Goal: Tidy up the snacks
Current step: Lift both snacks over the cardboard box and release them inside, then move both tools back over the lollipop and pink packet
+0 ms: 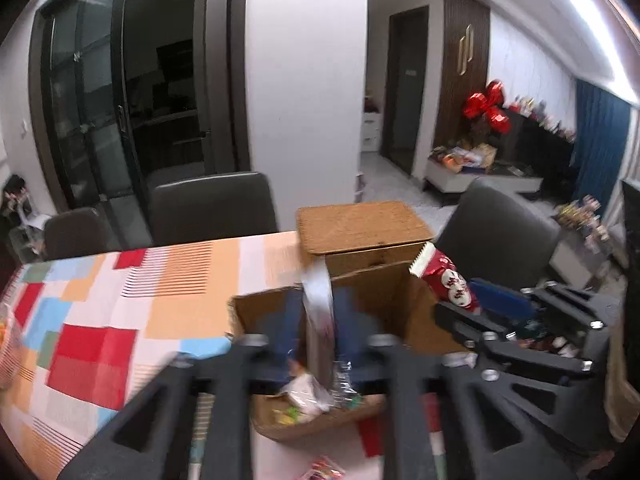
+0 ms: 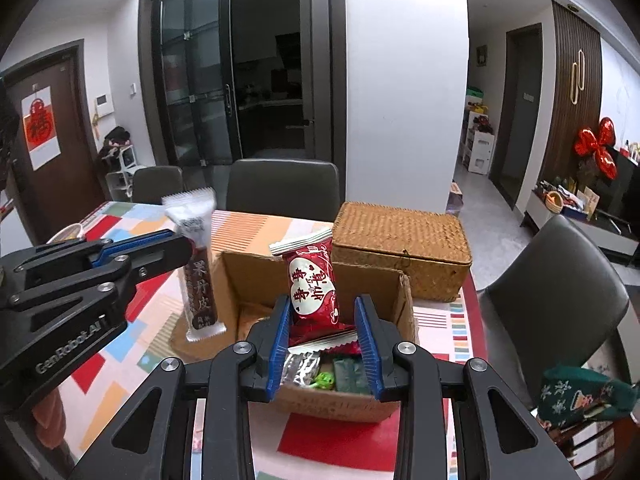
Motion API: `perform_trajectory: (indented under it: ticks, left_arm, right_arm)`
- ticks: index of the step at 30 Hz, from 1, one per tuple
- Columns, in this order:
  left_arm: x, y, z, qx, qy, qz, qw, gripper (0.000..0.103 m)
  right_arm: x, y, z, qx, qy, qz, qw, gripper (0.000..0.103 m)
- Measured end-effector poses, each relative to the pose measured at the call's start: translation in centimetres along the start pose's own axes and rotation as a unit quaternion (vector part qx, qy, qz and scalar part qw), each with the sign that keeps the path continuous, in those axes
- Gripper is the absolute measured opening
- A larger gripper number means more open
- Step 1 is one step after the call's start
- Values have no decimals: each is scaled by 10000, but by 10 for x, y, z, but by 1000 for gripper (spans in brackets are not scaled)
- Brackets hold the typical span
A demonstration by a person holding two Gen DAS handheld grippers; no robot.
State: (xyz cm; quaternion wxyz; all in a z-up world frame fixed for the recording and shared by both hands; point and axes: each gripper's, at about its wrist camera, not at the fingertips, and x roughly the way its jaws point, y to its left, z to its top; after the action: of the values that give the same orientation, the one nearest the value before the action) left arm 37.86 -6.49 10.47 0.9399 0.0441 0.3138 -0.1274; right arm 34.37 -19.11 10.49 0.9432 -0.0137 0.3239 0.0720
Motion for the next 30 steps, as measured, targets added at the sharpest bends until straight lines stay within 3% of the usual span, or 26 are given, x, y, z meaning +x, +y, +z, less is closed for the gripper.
perform_trajectory:
  ticks: [1, 3, 7, 12, 22, 30]
  left_arm:
    - [4, 1, 0, 27, 28, 133, 9999, 48]
    - [3, 3, -5, 7, 80, 171, 9998, 48]
    - [-10, -2, -26, 52, 96, 294, 9995, 53]
    - [-31, -18, -51, 86, 66, 310, 9995, 59]
    - [-56, -60, -97, 172, 265, 199, 9993, 68]
    - [-35, -92, -140, 114, 881, -35, 9960, 68]
  right_arm:
    - [5, -1, 1, 14, 45, 14, 10000, 35]
    - [14, -3, 2, 110, 159, -27, 9998, 48]
    - [13, -6, -7, 75, 170, -99, 9998, 51]
    - [-2, -6, -30, -90, 177, -54, 9998, 62]
    - [-41, -25, -83, -75, 198, -130, 9997, 66]
    - [-44, -48, -131, -240, 637, -346, 9971, 66]
